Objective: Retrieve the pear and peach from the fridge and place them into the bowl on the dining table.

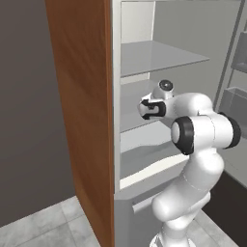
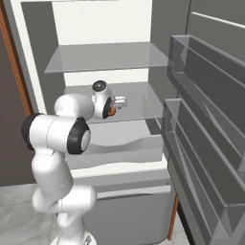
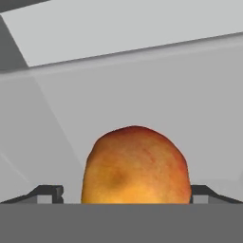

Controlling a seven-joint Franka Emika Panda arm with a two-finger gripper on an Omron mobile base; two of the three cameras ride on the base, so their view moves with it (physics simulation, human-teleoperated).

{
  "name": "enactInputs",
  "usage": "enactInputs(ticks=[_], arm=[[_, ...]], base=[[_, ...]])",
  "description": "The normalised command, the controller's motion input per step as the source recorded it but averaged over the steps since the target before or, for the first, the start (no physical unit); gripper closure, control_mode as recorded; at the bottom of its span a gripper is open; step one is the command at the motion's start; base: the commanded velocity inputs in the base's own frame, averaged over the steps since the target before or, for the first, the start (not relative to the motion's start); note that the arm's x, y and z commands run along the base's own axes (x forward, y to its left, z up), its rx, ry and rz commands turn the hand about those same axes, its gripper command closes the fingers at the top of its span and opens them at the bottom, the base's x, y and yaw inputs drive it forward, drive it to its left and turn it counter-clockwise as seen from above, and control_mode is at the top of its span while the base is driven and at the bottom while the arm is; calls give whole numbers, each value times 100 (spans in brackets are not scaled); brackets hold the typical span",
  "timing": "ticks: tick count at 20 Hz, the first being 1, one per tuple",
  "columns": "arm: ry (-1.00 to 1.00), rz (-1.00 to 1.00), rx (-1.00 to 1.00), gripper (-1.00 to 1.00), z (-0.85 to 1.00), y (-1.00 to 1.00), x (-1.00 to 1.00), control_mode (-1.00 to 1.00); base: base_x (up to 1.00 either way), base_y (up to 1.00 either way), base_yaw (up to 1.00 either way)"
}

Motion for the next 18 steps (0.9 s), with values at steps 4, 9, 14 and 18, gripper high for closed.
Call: enactInputs(ticks=[4, 9, 14, 18], arm=[[6, 0, -3, 100, -19, -2, 1, -100], [19, 0, 0, 100, -26, -14, -9, -100], [1, 1, 3, 100, -13, -26, -43, -100], [-39, 10, 23, 100, 0, -46, -81, -100]], base=[[0, 0, 0], [0, 0, 0], [0, 0, 0], [0, 0, 0]])
